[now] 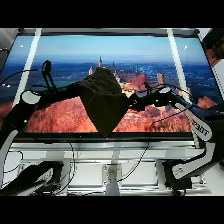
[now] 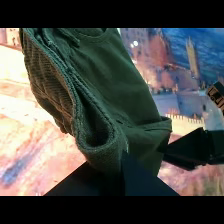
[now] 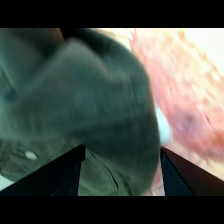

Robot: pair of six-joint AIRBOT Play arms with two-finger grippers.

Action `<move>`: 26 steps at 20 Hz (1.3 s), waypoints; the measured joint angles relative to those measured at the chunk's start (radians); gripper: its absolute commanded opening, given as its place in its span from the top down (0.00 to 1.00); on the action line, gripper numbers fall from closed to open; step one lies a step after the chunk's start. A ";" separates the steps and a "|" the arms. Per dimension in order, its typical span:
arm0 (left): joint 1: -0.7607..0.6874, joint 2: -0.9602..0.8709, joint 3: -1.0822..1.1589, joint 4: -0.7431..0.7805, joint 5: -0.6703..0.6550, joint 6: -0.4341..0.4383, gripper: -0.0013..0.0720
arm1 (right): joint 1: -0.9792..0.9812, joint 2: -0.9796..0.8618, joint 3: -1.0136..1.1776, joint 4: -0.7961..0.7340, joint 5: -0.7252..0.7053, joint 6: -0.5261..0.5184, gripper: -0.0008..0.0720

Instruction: Fold the clothes and pants, and hang the long-sleeved shirts on hangers.

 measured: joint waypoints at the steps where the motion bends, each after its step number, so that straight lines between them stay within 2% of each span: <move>1: 0.002 -0.001 -0.002 0.002 -0.002 -0.003 0.90 | 0.013 -0.010 0.020 -0.001 -0.016 0.009 0.34; 2: 0.004 -0.001 -0.006 0.004 -0.003 -0.004 0.90 | 0.027 -0.018 0.040 -0.004 -0.034 0.016 0.39; 3: 0.005 -0.001 -0.011 0.005 -0.004 -0.004 0.90 | 0.045 -0.023 0.061 -0.007 -0.064 0.019 0.52; 5: 0.006 -0.002 -0.025 0.006 -0.005 -0.004 0.90 | 0.079 -0.031 0.106 -0.006 -0.121 0.026 0.88; 6: 0.007 -0.002 -0.031 0.006 -0.004 -0.005 0.90 | 0.093 -0.033 0.131 -0.002 -0.144 0.026 0.96; 9: 0.008 -0.002 -0.040 -0.003 0.014 -0.005 0.90 | 0.110 -0.033 0.221 -0.010 -0.186 0.018 0.96; 13: 0.008 0.004 -0.019 -0.099 0.059 0.013 0.90 | 0.091 0.002 0.376 -0.077 -0.162 -0.047 0.96; 17: 0.006 0.013 0.067 -0.247 0.083 0.098 0.90 | 0.041 0.083 0.538 -0.188 -0.148 -0.072 0.96; 21: -0.010 0.020 0.150 -0.371 0.084 0.231 0.90 | 0.005 0.163 0.668 -0.296 -0.143 -0.081 0.96; 24: -0.040 0.021 0.164 -0.309 0.011 0.261 0.90 | 0.002 0.188 0.704 -0.361 -0.071 -0.079 0.96; 26: -0.060 0.020 0.151 -0.182 -0.089 0.182 0.90 | 0.007 0.192 0.700 -0.414 0.044 -0.071 0.96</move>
